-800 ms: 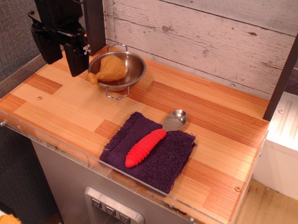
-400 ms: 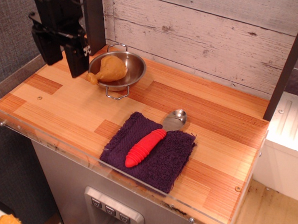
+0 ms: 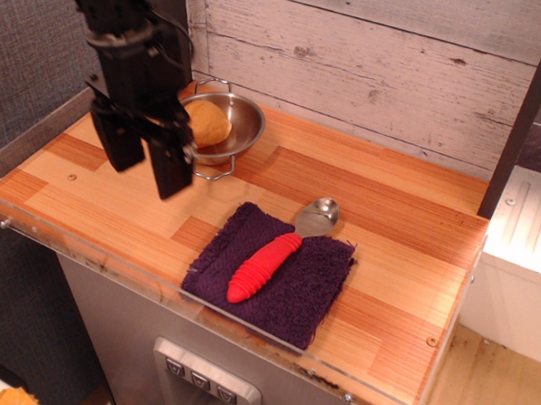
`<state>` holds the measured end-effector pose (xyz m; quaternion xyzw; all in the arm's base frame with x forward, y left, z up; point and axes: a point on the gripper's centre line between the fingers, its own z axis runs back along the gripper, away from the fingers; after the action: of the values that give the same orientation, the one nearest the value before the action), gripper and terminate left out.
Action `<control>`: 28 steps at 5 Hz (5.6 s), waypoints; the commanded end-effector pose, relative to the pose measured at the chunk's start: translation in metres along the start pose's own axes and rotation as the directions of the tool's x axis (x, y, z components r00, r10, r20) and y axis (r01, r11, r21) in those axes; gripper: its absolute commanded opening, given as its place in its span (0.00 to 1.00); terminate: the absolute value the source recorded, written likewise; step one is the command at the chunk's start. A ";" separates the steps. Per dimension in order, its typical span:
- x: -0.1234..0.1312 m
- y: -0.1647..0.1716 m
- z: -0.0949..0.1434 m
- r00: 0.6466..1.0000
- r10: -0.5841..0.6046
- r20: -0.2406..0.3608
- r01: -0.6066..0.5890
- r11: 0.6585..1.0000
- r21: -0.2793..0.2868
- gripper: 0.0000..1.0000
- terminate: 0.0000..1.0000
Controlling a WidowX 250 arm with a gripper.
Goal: Move the spoon to the bottom left of the pot.
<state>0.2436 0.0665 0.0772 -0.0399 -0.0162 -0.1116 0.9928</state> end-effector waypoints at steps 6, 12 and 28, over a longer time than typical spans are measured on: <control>0.034 -0.071 -0.059 0.999 0.010 -0.038 -0.004 0.988 0.155 1.00 0.00; 0.003 0.057 0.026 0.973 0.216 0.081 -0.222 0.973 0.067 0.00 0.00; -0.029 0.106 0.039 0.993 0.082 0.090 -0.097 0.979 0.177 1.00 0.00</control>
<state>0.2400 0.1745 0.0908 0.0262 -0.0492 -0.0583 0.9967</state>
